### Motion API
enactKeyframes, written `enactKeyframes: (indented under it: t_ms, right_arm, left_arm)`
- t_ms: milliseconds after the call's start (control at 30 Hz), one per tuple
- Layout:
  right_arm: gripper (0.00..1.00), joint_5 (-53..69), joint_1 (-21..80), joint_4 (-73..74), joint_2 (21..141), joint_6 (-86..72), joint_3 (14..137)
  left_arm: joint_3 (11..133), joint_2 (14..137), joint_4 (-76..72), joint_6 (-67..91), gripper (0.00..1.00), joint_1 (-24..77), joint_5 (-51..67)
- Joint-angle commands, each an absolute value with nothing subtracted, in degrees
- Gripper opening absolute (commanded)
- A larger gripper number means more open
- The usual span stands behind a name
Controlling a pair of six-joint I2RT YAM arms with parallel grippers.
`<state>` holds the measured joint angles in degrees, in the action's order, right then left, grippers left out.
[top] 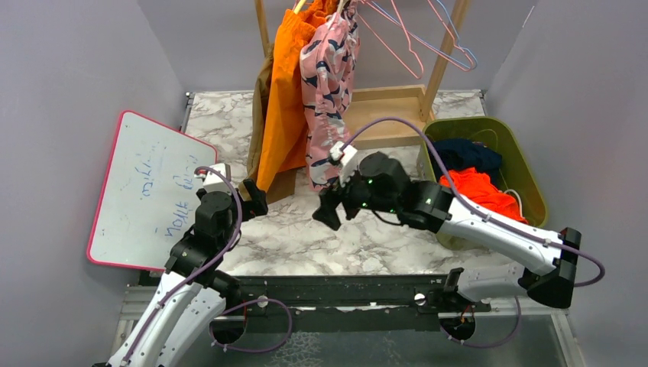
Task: Remove the shorts from the hanger
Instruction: Pick up the hanger from the clothes rod.
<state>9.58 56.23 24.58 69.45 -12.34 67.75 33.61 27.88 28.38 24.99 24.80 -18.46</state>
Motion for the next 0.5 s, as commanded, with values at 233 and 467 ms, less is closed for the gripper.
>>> enactKeyframes:
  t_ms: [233, 467]
  right_arm:
    - [0.95, -35.9, 64.1, 18.7, 75.4, -9.1, 83.7]
    - [1.0, -46.0, 63.7, 12.6, 79.0, -8.5, 92.9]
  left_arm:
    - [33.1, 27.6, 26.8, 24.3, 0.99, 24.5, -17.1]
    - [33.1, 27.2, 26.8, 24.2, 0.99, 24.4, -17.1]
